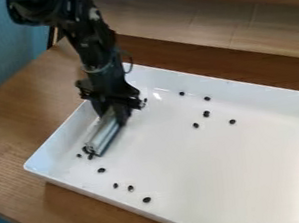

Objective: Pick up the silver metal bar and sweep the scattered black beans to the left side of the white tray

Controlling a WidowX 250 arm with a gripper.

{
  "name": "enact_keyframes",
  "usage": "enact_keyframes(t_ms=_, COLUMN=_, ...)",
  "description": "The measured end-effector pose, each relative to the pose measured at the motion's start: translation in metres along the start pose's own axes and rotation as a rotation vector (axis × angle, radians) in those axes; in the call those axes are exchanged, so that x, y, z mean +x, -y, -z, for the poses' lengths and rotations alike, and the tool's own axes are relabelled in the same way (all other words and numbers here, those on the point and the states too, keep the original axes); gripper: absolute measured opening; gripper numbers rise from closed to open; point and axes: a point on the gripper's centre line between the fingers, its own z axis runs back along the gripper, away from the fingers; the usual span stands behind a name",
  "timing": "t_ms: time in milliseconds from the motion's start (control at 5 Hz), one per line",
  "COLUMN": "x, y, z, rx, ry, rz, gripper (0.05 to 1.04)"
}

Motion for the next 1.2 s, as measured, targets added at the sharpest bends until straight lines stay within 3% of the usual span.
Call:
enact_keyframes(t_ms=200, x=-0.010, y=-0.004, z=-0.006, rx=-0.061, ry=-0.047, rz=0.012, gripper=0.385)
enact_keyframes(t_ms=400, x=-0.010, y=0.022, z=-0.034, rx=-0.144, ry=-0.073, rz=-0.005, gripper=0.385)
enact_keyframes(t_ms=600, x=-0.007, y=0.068, z=-0.065, rx=-0.248, ry=-0.100, rz=0.029, gripper=0.385)
enact_keyframes(t_ms=800, x=-0.010, y=0.115, z=-0.080, rx=-0.295, ry=-0.113, rz=0.060, gripper=0.385)
enact_keyframes(t_ms=1000, x=-0.004, y=0.162, z=-0.096, rx=-0.317, ry=-0.094, rz=0.090, gripper=0.385)
enact_keyframes(t_ms=1200, x=0.004, y=0.211, z=-0.092, rx=-0.312, ry=-0.087, rz=0.118, gripper=0.385)
